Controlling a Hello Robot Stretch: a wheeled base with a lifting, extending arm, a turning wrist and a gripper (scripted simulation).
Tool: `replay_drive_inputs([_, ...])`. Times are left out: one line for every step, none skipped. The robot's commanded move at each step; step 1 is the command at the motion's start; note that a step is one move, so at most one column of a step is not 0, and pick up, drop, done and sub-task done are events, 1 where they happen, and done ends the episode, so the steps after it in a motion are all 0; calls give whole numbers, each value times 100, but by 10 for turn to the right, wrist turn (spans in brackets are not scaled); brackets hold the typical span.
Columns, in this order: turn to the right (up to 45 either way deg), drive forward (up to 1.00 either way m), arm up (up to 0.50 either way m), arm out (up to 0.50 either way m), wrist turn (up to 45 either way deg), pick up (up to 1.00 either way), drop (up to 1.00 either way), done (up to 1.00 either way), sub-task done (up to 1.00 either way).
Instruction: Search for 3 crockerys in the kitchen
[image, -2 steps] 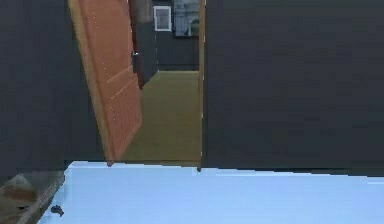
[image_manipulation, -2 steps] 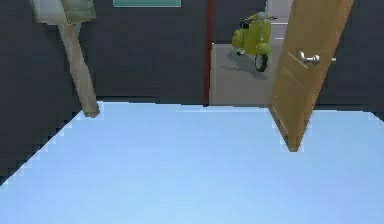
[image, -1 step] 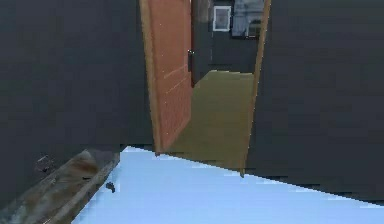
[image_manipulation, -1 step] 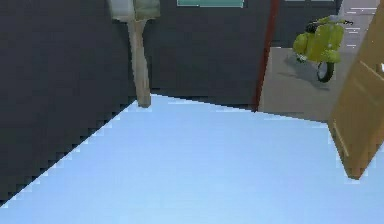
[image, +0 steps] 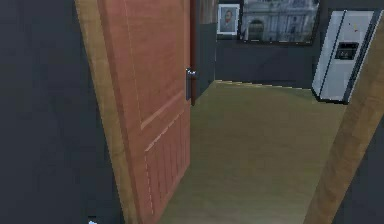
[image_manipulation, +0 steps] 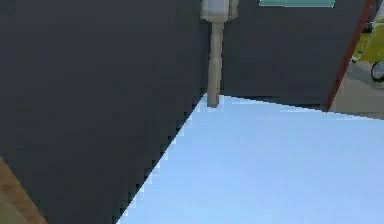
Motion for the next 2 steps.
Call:
replay_drive_inputs([0,45,0,0,0,0,0,0,0])
replay_drive_inputs([300,0,0,0,0,0,0,0,0])
